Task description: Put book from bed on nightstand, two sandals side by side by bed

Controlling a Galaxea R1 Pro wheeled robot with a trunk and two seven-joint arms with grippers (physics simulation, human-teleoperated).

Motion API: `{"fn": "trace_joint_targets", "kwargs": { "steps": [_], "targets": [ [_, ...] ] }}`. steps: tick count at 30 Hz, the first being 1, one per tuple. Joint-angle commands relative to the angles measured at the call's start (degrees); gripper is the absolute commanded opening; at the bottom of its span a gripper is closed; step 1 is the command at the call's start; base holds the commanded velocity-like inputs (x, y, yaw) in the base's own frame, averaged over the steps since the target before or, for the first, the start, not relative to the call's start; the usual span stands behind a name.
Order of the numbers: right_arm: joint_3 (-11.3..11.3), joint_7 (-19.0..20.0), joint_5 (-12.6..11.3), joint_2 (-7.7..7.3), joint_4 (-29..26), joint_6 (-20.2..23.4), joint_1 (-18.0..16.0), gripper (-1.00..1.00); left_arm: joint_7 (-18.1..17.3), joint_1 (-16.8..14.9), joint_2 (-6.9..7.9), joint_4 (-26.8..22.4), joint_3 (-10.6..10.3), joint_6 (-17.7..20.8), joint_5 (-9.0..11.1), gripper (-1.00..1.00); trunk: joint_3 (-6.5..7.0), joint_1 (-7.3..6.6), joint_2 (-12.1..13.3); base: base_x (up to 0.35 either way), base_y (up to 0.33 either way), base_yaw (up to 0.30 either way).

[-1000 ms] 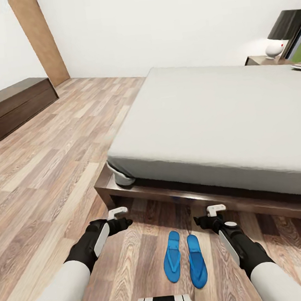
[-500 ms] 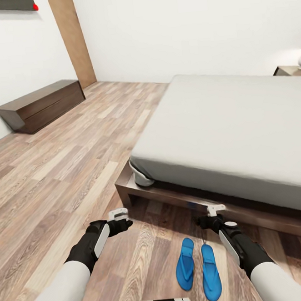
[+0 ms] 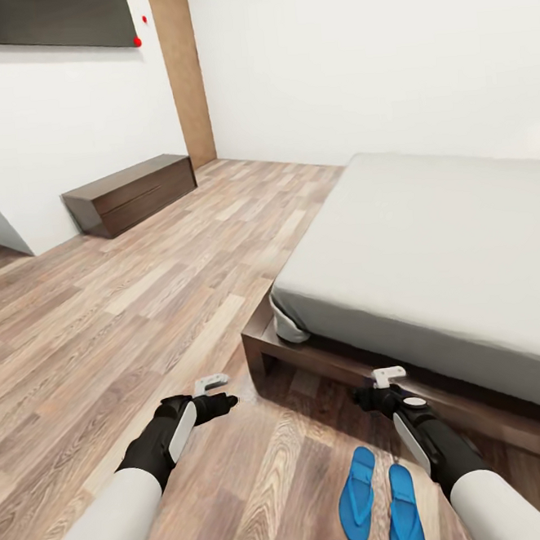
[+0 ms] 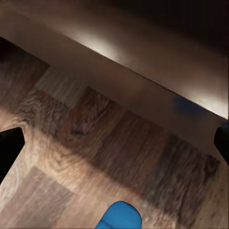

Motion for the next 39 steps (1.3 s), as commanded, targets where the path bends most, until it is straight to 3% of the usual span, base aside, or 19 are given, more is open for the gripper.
{"fn": "trace_joint_targets", "kwargs": {
  "steps": [1,39],
  "targets": [
    [0.2,0.0,-0.3,-0.08,-0.1,0.3,0.0,1.0,-0.1,0.0,-0.03,0.0,0.1,0.3,0.1,1.0,-0.05,-0.01,0.0,0.0,0.0,0.284],
    [0.2,0.0,-0.2,-0.09,-0.1,0.3,0.0,1.0,0.0,0.0,0.02,0.0,0.2,0.2,0.4,1.0,-0.05,-0.01,0.0,-0.033,0.017,0.284]
  ]
}}
